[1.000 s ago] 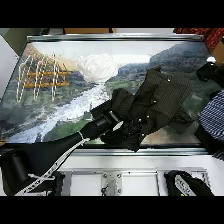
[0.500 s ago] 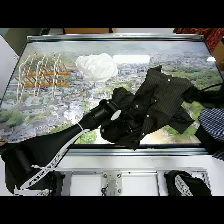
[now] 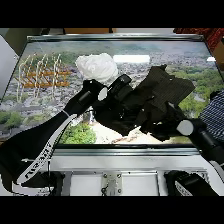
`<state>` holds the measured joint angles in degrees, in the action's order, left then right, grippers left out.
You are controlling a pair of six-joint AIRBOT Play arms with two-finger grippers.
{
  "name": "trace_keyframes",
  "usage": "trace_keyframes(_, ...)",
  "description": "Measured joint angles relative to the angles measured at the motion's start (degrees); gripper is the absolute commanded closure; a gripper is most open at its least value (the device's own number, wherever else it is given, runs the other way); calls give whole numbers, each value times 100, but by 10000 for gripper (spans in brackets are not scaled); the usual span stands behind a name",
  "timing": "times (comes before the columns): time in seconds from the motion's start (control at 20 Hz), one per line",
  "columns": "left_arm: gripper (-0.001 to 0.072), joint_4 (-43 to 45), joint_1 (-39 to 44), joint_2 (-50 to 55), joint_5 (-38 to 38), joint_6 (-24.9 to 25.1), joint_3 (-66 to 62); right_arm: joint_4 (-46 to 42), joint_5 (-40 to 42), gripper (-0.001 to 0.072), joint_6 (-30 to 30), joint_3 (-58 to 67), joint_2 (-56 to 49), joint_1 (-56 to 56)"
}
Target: Fold the clothes and pants, and hang the long-sleeved shirts on hangers.
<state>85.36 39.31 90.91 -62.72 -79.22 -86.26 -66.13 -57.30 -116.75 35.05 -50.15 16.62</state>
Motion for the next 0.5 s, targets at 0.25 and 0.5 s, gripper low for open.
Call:
trace_keyframes(0.25, 694, -11, -72, -4, -57, -96, -42, 590, 1650, 58, -354, -317, -776, 835)
trace_keyframes(0.5, 693, -13, -85, -4, -72, -142, -44, 894, 2911, 60, -409, -260, -1626, 1399)
